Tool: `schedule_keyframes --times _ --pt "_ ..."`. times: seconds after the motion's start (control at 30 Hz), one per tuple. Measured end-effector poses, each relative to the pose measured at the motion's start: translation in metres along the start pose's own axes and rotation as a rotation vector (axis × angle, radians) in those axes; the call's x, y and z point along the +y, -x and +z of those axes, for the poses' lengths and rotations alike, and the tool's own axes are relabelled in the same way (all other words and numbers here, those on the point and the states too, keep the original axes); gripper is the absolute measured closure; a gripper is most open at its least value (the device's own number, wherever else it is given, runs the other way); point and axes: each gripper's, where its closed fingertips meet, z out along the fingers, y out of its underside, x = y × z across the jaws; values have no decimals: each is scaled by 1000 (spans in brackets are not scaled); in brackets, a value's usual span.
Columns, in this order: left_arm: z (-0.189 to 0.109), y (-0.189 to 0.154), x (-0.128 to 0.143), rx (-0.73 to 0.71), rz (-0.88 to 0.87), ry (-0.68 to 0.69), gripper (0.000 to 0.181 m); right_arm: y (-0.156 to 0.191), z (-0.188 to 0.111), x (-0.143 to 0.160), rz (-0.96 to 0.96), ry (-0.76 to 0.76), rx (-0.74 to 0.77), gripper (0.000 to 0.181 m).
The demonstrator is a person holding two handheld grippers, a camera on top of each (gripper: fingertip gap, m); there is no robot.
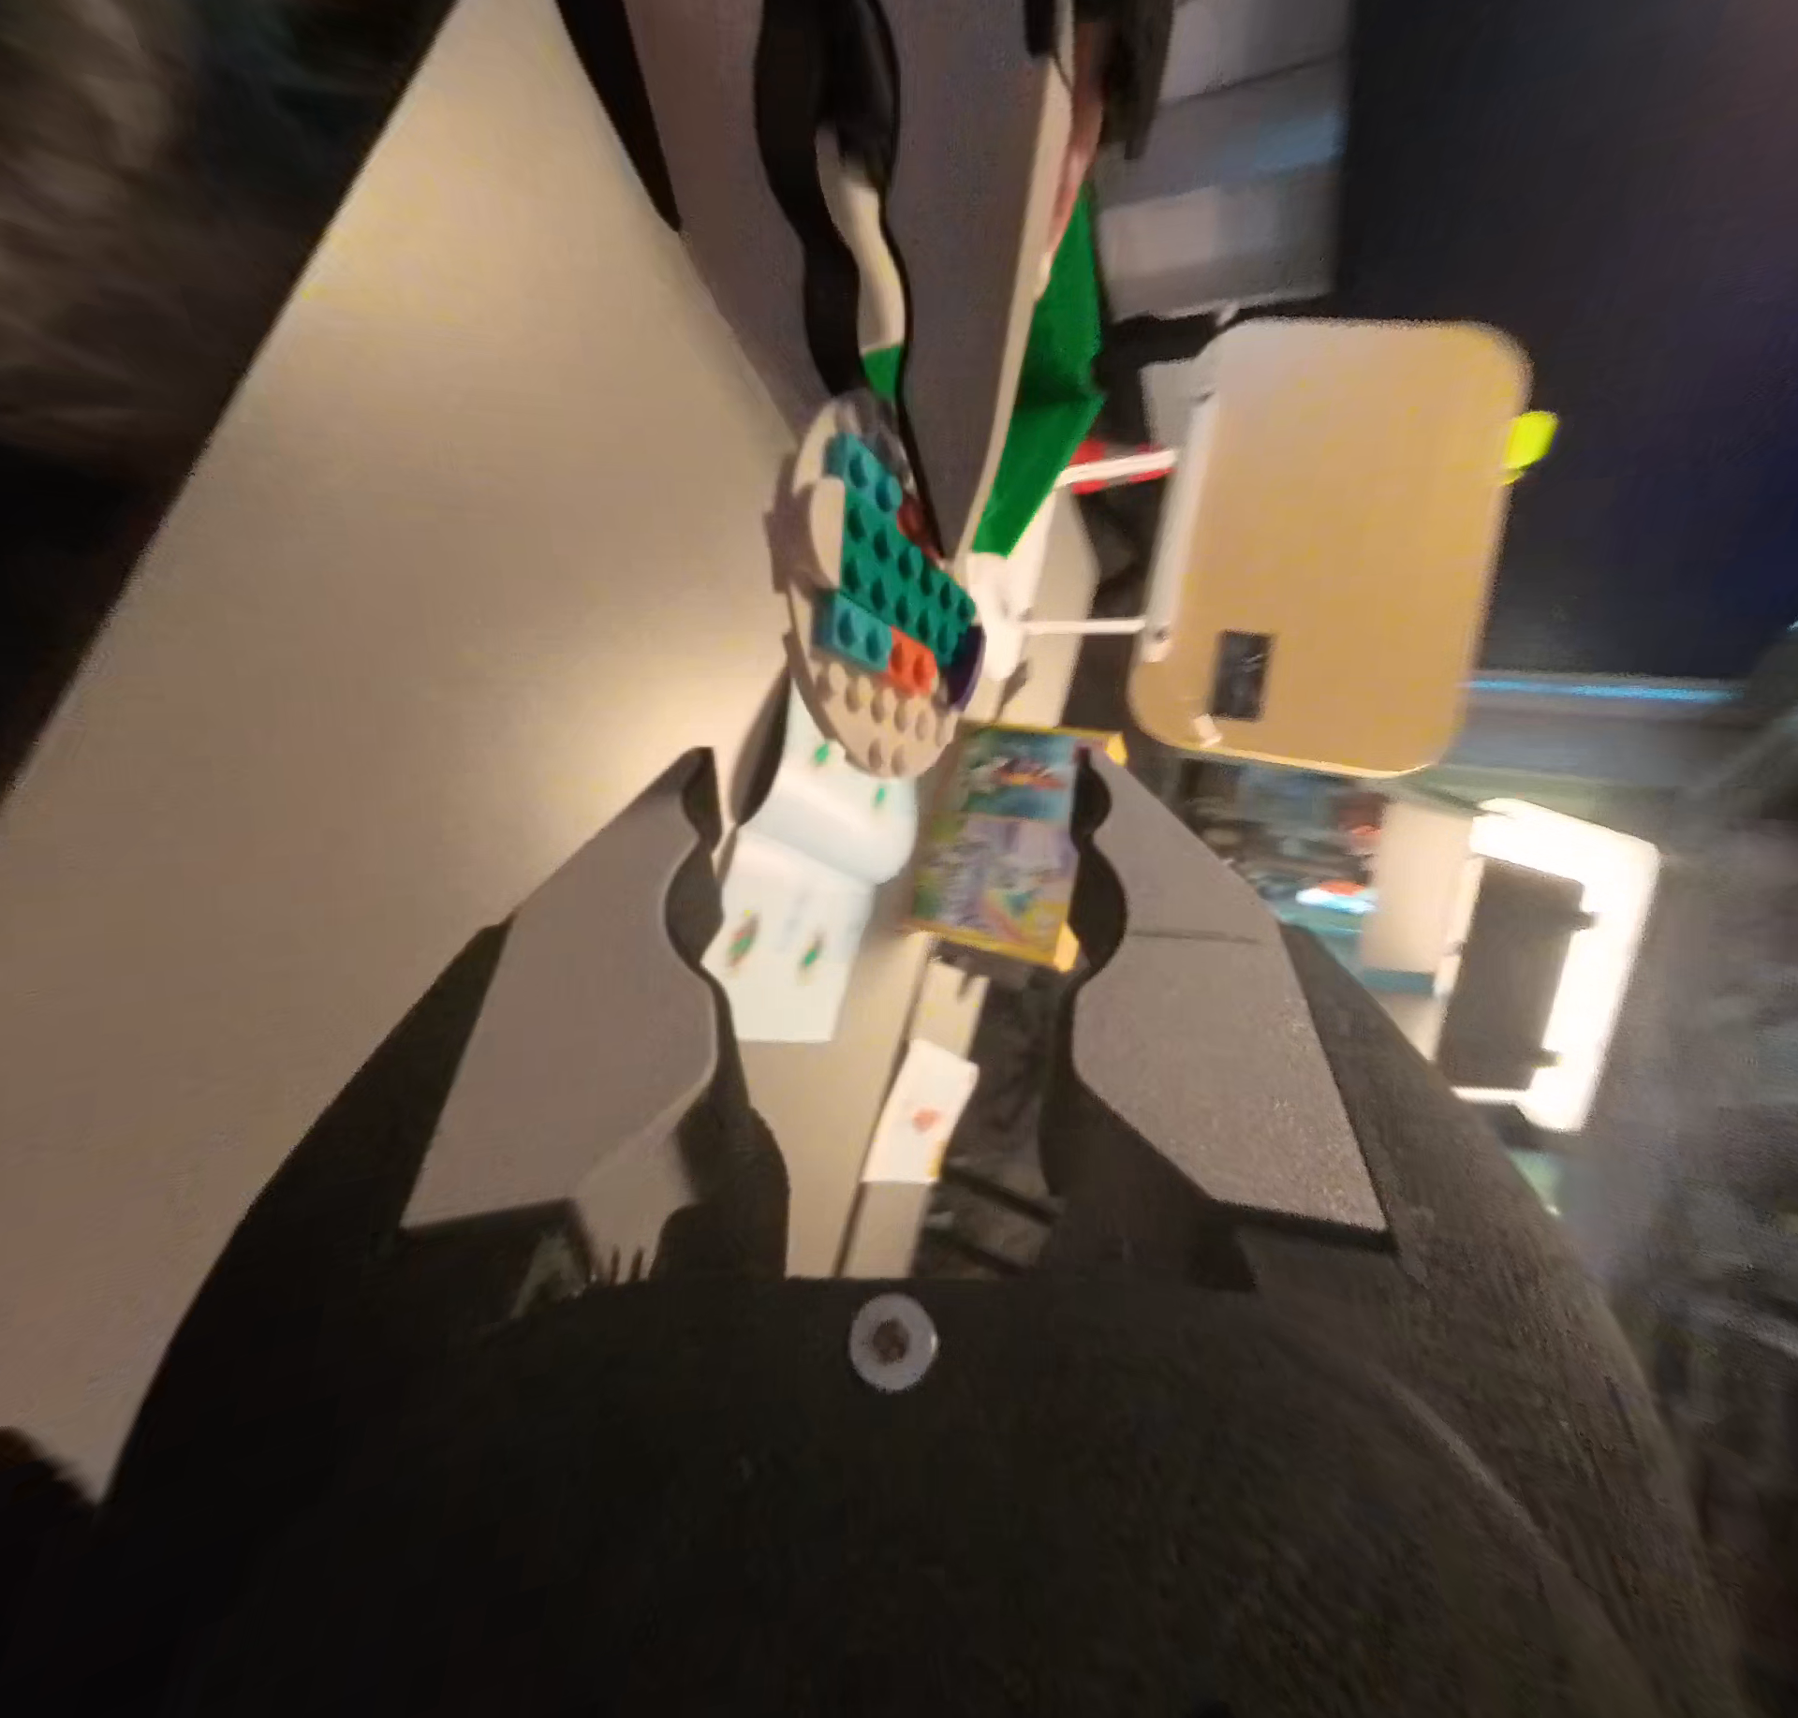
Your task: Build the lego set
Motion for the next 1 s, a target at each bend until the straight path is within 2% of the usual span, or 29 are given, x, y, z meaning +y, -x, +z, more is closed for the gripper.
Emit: schedule_keyframes --times 0.07,0.23,0.47,0.77,1.0 --pt "0 3 -3 5 -16 -13 174 -4 0 -7 -65 -22 82 128" --pt "-1 8 -12 13 -44 -46 174 -9 2 -15 -117 -31 168 146" --pt "-1 9 -19 20 -84 -73 174 -8 1 -19 -148 -31 204 171" --pt "-4 9 -26 52 -102 -106 174 -4 -3 -21 -156 -27 198 174" --pt "-4 3 -28 62 -110 -114 174 3 -2 -20 -36 -64 80 173"
